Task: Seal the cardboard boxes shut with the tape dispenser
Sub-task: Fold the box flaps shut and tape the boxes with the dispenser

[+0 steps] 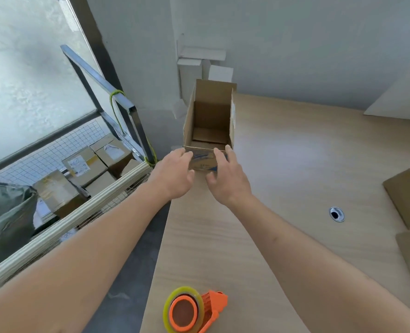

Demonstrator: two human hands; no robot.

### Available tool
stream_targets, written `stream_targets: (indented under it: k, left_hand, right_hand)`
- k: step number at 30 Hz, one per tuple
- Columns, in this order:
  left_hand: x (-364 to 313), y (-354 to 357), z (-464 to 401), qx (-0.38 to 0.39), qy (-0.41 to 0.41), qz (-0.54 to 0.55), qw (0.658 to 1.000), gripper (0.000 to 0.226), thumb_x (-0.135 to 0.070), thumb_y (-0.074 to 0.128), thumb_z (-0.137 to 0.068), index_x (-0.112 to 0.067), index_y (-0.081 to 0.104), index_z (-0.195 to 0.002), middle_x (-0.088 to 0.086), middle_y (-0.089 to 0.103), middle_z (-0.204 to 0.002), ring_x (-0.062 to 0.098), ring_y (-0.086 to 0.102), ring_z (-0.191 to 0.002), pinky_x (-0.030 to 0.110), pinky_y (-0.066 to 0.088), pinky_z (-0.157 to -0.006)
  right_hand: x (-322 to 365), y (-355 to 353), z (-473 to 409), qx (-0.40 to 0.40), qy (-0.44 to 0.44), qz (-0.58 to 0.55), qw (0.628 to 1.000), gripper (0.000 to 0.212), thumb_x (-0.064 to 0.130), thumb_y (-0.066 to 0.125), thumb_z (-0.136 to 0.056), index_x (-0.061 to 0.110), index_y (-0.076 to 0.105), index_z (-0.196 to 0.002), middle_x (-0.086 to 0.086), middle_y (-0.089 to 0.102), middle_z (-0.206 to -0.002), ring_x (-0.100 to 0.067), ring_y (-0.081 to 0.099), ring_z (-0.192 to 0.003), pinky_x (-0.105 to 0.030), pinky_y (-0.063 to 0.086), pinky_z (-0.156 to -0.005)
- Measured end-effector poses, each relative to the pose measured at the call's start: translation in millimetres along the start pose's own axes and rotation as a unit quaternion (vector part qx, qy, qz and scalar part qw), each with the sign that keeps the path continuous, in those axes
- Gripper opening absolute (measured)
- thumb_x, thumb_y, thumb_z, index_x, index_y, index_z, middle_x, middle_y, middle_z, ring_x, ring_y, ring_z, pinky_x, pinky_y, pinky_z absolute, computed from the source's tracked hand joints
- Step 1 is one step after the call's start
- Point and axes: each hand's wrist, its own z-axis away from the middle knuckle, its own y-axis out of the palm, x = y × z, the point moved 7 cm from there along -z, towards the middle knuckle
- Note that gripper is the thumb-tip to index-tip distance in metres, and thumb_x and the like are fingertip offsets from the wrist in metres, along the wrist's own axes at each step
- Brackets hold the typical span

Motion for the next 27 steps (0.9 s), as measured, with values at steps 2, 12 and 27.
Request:
stream_targets:
  k: [2, 12, 27]
  left_hand:
    - [10, -2, -17, -0.001, 0.016, 0.004, 1.0, 0.059, -0.03, 0.055, -0.1, -0.014, 0.037, -0.154, 0.009, 0.032, -0.161, 0.027, 0.033, -0.146, 0.046, 0.035, -0.118]
    - [24, -13, -41, -0.029, 0.073, 0.054, 0.995, 0.058, -0.026, 0.054, -0.1, -0.015, 0.037, -0.154, 0.006, 0.039, -0.154, 0.026, 0.047, -0.135, 0.043, 0.045, -0.11]
    - [-16, 13, 27, 0.041, 0.078, 0.033, 0.996, 0.072, -0.021, 0.056, -0.097, -0.03, 0.021, -0.159, 0.013, 0.019, -0.157, 0.037, 0.04, -0.138, 0.048, 0.048, -0.107]
  right_hand:
    - [10, 2, -17, -0.03, 0.003, -0.012, 0.999, 0.07, 0.026, 0.056, -0.098, 0.024, 0.025, -0.16, 0.0, 0.005, -0.17, -0.03, 0.044, -0.137, -0.04, 0.047, -0.099]
    - [21, 1, -66, -0.14, 0.046, 0.016, 0.989, 0.067, 0.011, 0.068, -0.091, 0.034, 0.037, -0.146, -0.003, 0.038, -0.113, -0.023, 0.051, -0.093, -0.037, 0.055, -0.071]
    - [-38, -5, 42, -0.131, 0.08, -0.008, 0.988, 0.013, 0.026, 0.05, -0.102, 0.025, 0.063, -0.103, 0.002, 0.034, -0.116, -0.022, 0.048, -0.103, -0.036, 0.051, -0.077]
